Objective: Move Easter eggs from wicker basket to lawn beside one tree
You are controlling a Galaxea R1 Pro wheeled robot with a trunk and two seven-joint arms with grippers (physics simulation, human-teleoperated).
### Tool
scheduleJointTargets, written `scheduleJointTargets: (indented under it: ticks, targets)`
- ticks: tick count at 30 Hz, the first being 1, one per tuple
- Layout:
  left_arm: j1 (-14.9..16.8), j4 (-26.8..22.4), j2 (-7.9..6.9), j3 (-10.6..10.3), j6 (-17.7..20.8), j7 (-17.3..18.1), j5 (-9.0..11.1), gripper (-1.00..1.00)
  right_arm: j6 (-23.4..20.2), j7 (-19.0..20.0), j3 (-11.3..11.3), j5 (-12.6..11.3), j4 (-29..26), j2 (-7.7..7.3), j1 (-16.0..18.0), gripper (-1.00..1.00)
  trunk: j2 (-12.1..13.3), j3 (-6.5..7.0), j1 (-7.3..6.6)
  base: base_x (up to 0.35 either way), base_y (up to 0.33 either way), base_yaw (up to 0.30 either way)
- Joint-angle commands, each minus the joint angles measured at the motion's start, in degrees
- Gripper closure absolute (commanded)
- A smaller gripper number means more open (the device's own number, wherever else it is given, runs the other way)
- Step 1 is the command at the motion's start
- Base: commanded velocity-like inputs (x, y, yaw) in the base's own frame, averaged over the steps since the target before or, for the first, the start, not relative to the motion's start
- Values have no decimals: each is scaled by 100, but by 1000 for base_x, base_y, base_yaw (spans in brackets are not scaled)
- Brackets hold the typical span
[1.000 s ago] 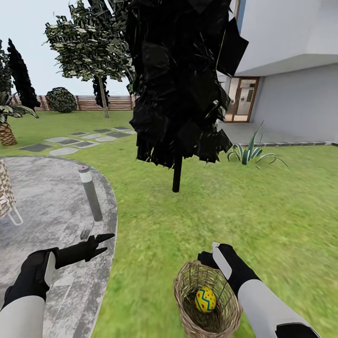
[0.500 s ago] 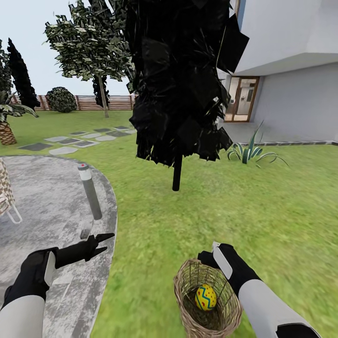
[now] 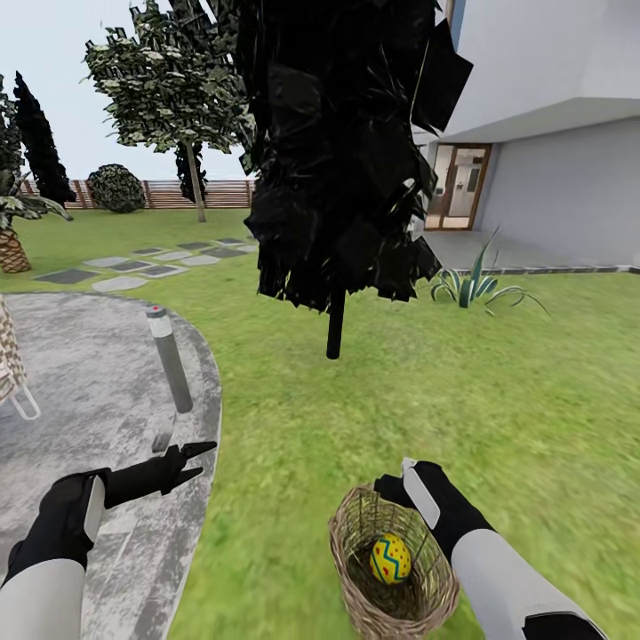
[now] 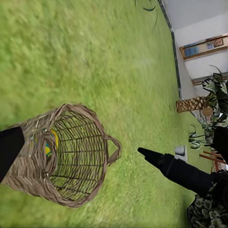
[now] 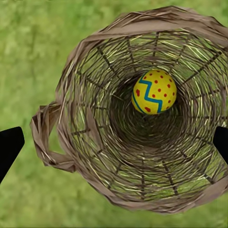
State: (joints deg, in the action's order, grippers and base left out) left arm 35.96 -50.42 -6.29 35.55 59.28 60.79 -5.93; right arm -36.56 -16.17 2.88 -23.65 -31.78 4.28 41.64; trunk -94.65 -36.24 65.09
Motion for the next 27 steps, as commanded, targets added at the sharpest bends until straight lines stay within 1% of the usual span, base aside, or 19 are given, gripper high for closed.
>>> scheduleJointTargets:
  ticks: [1,15,22,27]
  targets:
    - [7,-3,4,16,39,56,-58,-100,-12,-53,27,-61,-15,-5,2,-100,-45,-24,22,0,0,0]
    - [7,-3,5,12,39,53,-58,-100,6,-49,-35,-71,-30,-15,2,-100,-606,-276,330,0,0,0]
    - [7,-3,5,5,39,53,-58,-100,29,-60,-56,-117,-30,-18,2,-100,-887,-401,483,0,0,0]
    - [7,-3,5,5,36,52,-58,-100,317,-62,-59,-140,-9,-22,2,-100,-1088,-491,593,0,0,0]
